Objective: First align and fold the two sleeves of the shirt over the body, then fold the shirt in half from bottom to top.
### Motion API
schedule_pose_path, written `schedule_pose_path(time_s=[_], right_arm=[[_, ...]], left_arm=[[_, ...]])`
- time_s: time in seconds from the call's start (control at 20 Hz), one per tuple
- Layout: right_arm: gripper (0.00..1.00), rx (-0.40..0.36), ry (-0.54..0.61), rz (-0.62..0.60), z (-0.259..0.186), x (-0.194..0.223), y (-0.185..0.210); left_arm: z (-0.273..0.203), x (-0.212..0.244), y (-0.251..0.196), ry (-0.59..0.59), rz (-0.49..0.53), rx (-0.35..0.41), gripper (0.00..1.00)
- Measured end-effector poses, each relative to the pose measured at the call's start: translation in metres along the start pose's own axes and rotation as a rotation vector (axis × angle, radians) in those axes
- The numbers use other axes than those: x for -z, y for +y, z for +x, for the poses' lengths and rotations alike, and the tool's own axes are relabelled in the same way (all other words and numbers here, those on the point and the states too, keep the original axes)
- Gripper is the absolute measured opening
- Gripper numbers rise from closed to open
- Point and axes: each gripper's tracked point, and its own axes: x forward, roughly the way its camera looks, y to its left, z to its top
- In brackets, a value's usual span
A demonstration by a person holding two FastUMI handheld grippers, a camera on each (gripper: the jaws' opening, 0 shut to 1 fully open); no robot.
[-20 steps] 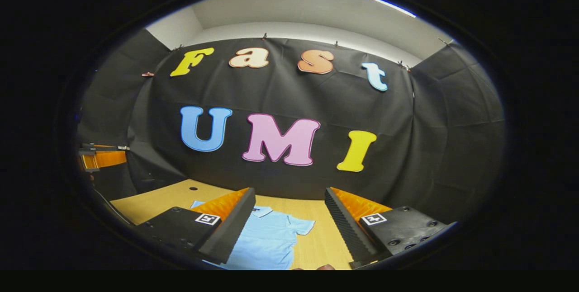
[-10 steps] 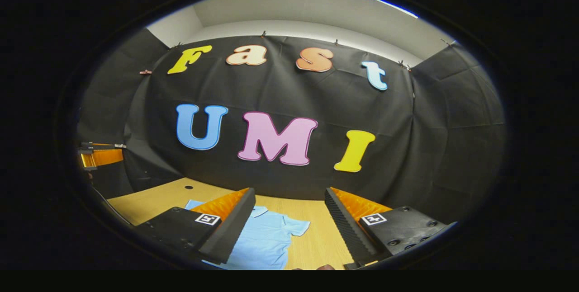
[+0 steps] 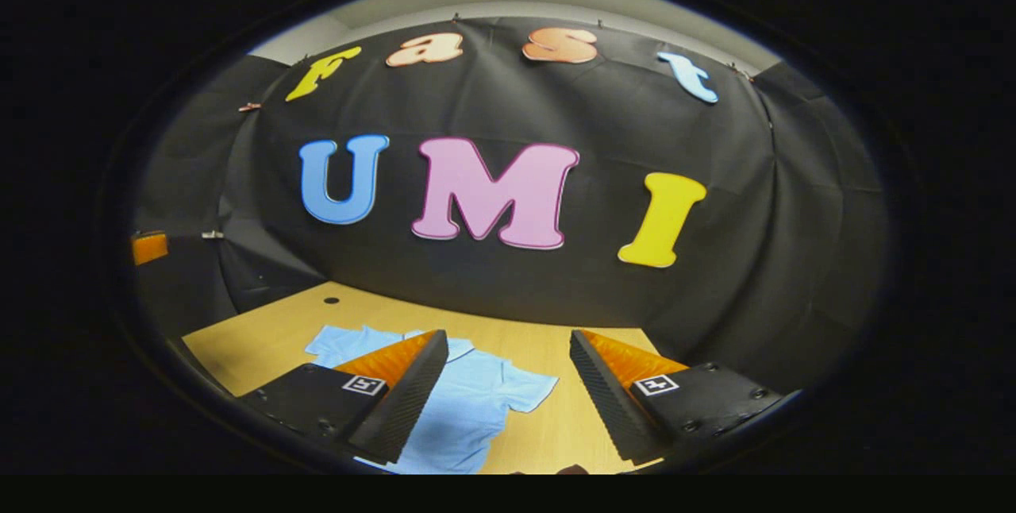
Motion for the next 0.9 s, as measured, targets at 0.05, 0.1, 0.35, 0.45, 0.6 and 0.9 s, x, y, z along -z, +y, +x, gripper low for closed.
schedule_pose_path(time_s=[0.05, 0.1, 0.35, 0.45, 0.6, 0.9], right_arm=[[0.97, -0.011, 0.034, -0.013, 0.022, 0.014, -0.007], [0.97, -0.018, 0.083, -0.019, 0.046, 0.034, -0.015], [0.97, -0.089, 0.302, 0.063, 0.158, 0.133, -0.031], [0.97, -0.085, 0.371, 0.108, 0.191, 0.170, -0.040], [0.98, -0.088, 0.476, 0.183, 0.222, 0.219, -0.051], [0.99, -0.125, 0.593, 0.284, 0.237, 0.272, -0.045]], left_arm=[[0.007, 0.001, 0.001, 0.008, 0.007, -0.019, 0.97], [0.015, 0.005, 0.003, 0.019, 0.010, -0.037, 0.97], [0.056, 0.016, -0.005, 0.087, 0.021, -0.110, 0.98], [0.074, 0.034, -0.009, 0.130, 0.013, -0.142, 0.97], [0.098, 0.055, -0.020, 0.192, 0.008, -0.177, 0.98], [0.130, 0.071, -0.038, 0.250, 0.041, -0.197, 0.97]])
